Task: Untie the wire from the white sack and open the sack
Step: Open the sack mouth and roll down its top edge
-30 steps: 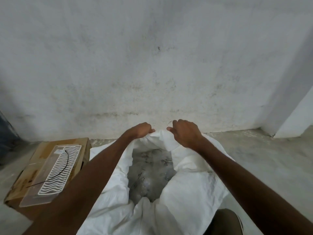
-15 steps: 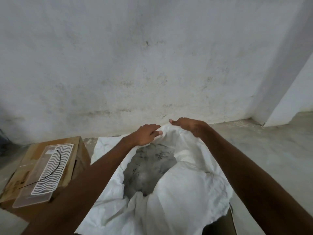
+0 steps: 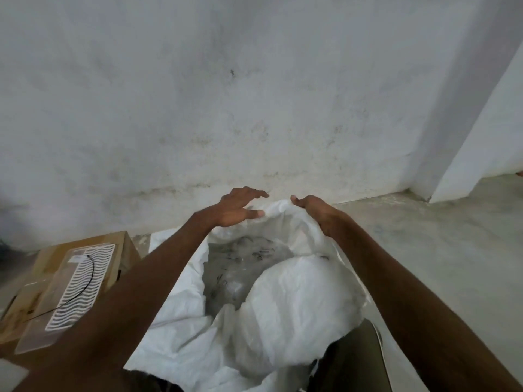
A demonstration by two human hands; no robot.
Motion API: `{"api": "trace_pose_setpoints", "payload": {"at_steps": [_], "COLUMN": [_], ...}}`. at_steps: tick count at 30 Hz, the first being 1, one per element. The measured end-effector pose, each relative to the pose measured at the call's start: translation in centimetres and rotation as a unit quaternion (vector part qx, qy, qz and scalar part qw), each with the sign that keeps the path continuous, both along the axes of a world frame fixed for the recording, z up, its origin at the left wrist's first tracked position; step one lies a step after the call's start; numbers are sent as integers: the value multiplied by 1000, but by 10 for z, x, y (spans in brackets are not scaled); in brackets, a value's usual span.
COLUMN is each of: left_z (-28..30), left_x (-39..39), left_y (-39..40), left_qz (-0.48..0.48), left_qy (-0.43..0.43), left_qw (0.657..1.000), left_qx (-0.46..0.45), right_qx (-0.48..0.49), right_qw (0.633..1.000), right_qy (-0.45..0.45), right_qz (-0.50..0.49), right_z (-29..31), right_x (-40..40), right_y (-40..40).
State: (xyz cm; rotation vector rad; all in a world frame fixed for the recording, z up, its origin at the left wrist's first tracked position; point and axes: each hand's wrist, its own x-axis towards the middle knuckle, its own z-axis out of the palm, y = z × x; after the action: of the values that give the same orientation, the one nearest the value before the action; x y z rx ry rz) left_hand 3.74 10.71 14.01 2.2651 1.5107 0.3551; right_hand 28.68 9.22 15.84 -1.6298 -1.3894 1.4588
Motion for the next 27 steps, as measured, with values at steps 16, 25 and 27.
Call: {"api": "trace_pose_setpoints", "payload": {"at_steps": [16,25,27], "left_z": [1,-6,-5], "left_x": [52,67,71], "left_y": [-3,-17,-14], "left_qz": [99,-89,-44], "left_qy": [79,-75,-45], "left_qw": [991,993,998], "left_qx": [-41,-5,-3], "right_qx": [264,-57,-15], "right_qw": [892,987,993], "right_qy": [-362,141,102], "right_qz": [65,42,48], "right_z": [-45,-35,-33], "right_x": [-4,33,31], "right_y": [-43,-16,-16]}}
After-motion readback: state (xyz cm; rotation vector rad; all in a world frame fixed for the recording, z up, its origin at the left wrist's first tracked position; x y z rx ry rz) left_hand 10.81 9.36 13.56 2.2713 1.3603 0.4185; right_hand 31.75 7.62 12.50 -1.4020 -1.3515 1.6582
